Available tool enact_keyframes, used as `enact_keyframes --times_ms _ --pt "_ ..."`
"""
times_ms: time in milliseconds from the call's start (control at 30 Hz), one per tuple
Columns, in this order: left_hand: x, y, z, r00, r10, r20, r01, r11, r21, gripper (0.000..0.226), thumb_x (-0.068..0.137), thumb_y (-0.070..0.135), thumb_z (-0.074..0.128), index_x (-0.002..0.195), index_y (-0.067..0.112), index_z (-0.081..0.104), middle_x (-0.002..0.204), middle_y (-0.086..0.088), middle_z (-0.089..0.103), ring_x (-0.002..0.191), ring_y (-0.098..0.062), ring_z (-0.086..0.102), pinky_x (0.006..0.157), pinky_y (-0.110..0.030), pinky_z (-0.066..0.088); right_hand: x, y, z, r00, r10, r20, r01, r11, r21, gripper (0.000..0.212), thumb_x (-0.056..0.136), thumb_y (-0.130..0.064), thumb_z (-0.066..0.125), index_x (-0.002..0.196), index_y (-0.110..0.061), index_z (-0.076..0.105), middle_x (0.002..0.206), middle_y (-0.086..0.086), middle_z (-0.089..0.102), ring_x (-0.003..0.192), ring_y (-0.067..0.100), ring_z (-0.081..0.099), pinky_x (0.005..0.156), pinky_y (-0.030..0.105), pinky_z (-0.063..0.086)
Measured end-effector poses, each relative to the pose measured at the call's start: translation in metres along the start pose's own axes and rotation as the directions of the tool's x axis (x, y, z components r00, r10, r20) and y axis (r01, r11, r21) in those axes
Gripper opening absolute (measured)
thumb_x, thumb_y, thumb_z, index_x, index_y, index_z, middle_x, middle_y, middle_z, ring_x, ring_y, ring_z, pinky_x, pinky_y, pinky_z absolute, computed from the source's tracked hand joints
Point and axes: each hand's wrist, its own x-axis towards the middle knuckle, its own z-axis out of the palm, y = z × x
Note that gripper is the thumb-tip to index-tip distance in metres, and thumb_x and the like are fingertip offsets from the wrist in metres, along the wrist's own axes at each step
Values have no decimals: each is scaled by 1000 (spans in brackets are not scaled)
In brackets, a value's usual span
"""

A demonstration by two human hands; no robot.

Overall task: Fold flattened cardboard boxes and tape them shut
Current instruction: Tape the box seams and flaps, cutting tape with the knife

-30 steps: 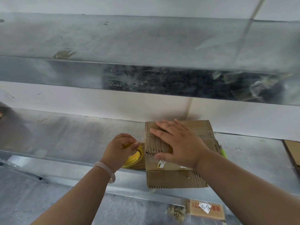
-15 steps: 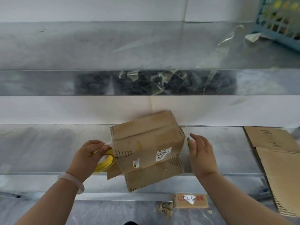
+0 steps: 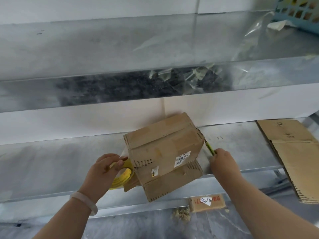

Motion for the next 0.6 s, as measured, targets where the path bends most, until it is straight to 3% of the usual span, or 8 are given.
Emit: enact_keyframes --times_ms 133,233,300,400,500,600 --pt "-1 0 -8 998 22 59 -19 998 -56 27 81 42 63 74 68 61 102 14 61 98 7 54 74 -4 36 -56 -19 -7 982 40 -185 36 920 390 18 101 -13 36 97 -14 53 81 5 58 71 21 55 56 34 43" --pt "-2 -8 -8 998 46 35 -45 998 -50 33 91 28 64 78 58 67 99 15 66 98 -3 58 83 -23 42 -99 -38 -6 950 1 -311 150 874 463 17 103 -17 34 100 -20 51 82 1 56 73 21 53 59 37 43" --pt "-1 -10 -8 1000 7 2 -7 995 -97 24 90 26 64 83 49 68 97 13 68 97 -8 61 85 -31 46 -123 -50 -1 918 -74 -388 260 853 452 16 103 -17 35 100 -22 50 81 -2 54 73 14 50 60 34 40" --pt "-2 -9 -8 999 -37 5 38 983 -180 13 88 30 67 87 43 67 96 12 69 93 -7 63 84 -31 48 -155 -69 6 880 -240 -411 400 840 367 19 99 -22 34 108 -24 51 86 -12 50 81 -1 48 66 14 35" --pt "-1 -8 -10 1000 -24 18 27 986 -165 15 89 30 66 79 42 67 87 14 69 85 -5 62 74 -27 45 -180 -95 10 845 -425 -323 508 827 242 30 98 -19 38 122 -21 55 97 -13 52 87 1 47 72 13 37" --pt "-2 -7 -13 1000 -6 21 10 987 -161 23 88 27 67 72 43 64 80 16 67 80 -7 62 70 -26 45 -199 -122 12 824 -543 -163 561 821 100 40 102 -25 43 141 -33 44 110 -17 51 90 3 48 66 15 35"
